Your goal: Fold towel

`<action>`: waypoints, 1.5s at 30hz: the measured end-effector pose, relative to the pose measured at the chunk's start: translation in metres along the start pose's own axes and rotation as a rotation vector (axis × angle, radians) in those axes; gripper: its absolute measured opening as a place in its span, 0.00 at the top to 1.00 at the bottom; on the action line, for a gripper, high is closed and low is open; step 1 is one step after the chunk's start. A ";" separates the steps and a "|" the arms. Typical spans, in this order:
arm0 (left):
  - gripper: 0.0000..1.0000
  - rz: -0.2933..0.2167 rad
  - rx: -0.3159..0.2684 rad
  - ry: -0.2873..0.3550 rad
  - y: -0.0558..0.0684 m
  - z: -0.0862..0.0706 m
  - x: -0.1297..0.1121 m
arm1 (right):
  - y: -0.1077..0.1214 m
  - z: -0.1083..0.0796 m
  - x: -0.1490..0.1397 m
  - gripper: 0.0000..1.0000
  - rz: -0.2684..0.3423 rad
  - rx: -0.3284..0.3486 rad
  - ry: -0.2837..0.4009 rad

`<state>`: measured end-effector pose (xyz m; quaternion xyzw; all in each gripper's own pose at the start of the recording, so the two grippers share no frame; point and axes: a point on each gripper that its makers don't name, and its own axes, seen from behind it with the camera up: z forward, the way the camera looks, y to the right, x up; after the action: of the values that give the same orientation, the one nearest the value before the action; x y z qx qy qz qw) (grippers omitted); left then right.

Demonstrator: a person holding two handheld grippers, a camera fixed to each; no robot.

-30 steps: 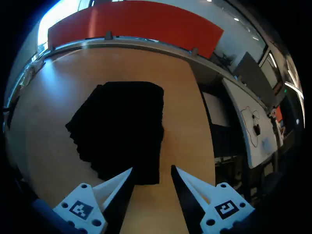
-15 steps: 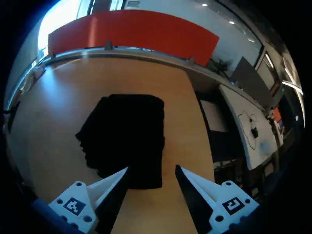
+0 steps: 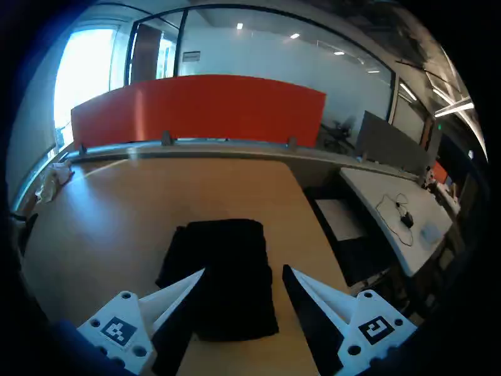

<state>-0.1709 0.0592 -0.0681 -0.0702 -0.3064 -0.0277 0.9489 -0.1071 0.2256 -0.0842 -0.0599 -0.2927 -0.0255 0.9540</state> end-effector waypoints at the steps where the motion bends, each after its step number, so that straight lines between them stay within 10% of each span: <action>1: 0.09 -0.001 0.002 0.007 0.000 0.000 0.002 | -0.002 -0.001 0.003 0.07 0.007 0.000 0.013; 20: 0.09 -0.003 0.033 0.133 -0.002 0.002 0.043 | -0.028 -0.014 0.053 0.00 0.044 0.006 0.187; 45: 0.09 -0.027 0.094 0.366 -0.018 -0.002 0.111 | -0.128 -0.022 0.137 0.00 -0.016 0.089 0.411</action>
<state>-0.0816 0.0401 -0.0021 -0.0152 -0.1308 -0.0385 0.9905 0.0071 0.0940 -0.0125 -0.0088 -0.0932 -0.0317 0.9951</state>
